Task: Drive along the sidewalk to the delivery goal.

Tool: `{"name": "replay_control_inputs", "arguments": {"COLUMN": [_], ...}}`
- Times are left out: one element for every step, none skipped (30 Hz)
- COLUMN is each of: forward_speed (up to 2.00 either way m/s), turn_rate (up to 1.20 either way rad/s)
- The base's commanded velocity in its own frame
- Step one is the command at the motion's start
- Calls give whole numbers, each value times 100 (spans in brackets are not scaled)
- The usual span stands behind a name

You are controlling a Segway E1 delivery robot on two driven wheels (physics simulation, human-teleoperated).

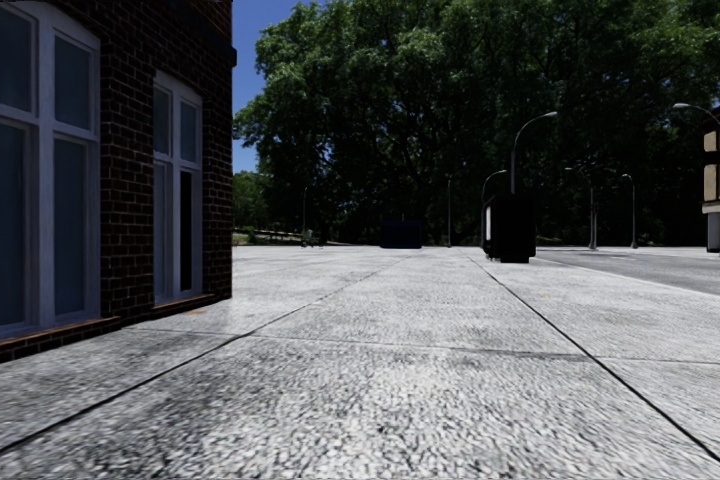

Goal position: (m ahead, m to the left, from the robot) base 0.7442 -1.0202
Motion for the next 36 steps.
{"name": "replay_control_inputs", "arguments": {"forward_speed": [200, 200, 200, 200, 200, 200, 200, 200, 200, 189, 189, 160, 135, 107, 79, 49, 14, 0, 0, 0, 0, 0, 0, 0, 0, 0, 0, 0, 0, 0, 0, 0, 0, 0, 0, 0], "turn_rate": [0, 0, 0, 0, -40, -88, -120, -120, -120, -120, -120, -120, -120, -120, -120, -120, -120, -104, -22, 0, 0, 0, 0, 0, 0, 0, 0, 0, 0, 0, 0, 0, 0, 0, 0, 0]}}
